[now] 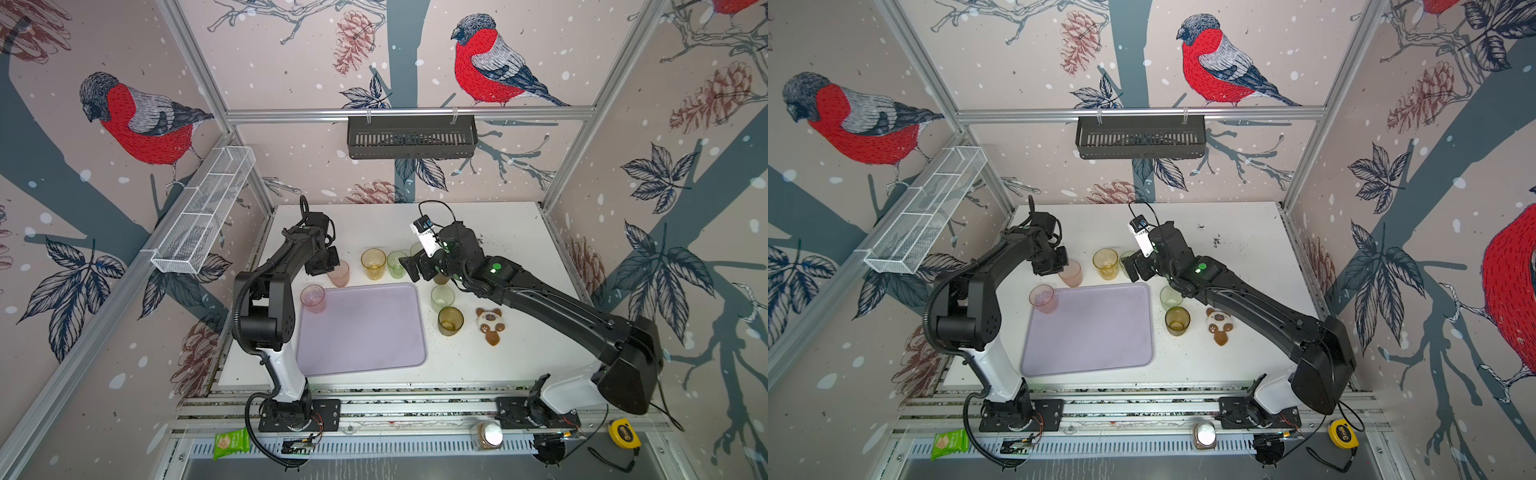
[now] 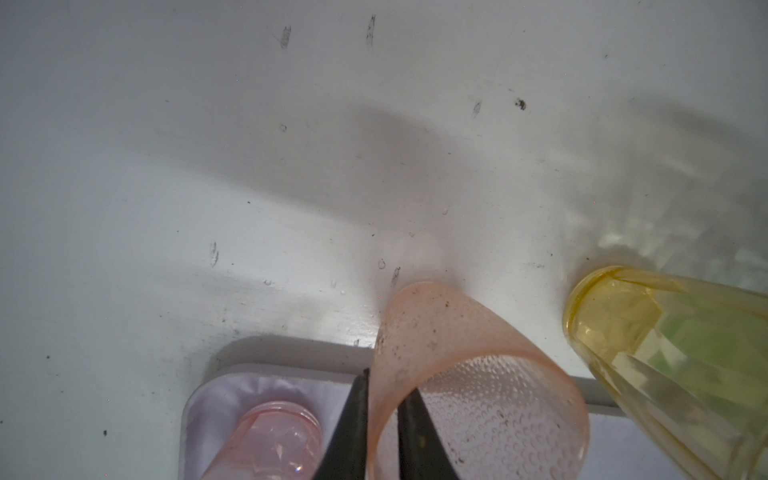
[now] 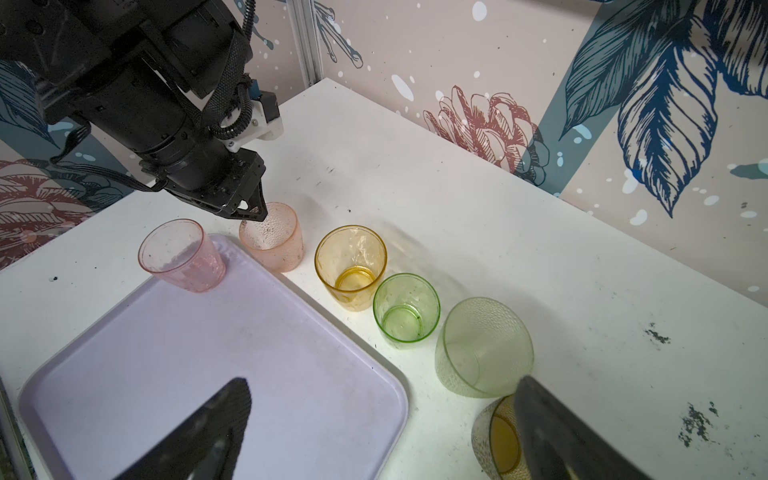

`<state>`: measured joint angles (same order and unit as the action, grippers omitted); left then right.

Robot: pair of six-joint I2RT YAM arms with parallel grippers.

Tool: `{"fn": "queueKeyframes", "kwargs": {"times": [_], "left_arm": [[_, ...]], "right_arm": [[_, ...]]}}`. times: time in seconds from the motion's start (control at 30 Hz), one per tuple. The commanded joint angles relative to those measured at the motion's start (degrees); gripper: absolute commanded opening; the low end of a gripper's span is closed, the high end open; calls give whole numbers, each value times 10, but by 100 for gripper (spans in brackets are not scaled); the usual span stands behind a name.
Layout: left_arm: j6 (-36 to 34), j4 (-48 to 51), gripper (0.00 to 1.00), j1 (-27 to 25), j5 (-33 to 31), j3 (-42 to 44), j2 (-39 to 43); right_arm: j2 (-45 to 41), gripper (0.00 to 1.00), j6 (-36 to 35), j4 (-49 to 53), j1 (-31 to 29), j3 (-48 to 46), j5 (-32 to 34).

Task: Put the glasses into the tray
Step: 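Lower the left gripper into the peach glass rim and close it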

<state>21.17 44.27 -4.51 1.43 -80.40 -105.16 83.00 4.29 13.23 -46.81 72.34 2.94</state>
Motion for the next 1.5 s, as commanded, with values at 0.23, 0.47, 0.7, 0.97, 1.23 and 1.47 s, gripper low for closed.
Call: {"fn": "queueKeyframes", "kwargs": {"times": [0.23,0.47,0.7,0.97,1.23,1.47], "left_arm": [[3,10,11,-2,-4,-6,-3],[4,14,9,-3,-6,-14,-6],[6,20,6,-6,-9,-22,-9],[7,32,2,-9,-19,-31,-6],[10,50,1,-11,-29,-40,15],[9,71,0,-13,-32,-40,47]], "right_arm": [[-4,100,-6,-10,5,-1,-11],[-5,100,-7,-11,9,-3,-14],[-8,100,-8,-14,13,-6,-16],[-10,100,-8,-16,17,-8,-21],[-12,100,-9,-16,17,-8,-26],[-13,100,-6,-18,16,-7,-30]]}}
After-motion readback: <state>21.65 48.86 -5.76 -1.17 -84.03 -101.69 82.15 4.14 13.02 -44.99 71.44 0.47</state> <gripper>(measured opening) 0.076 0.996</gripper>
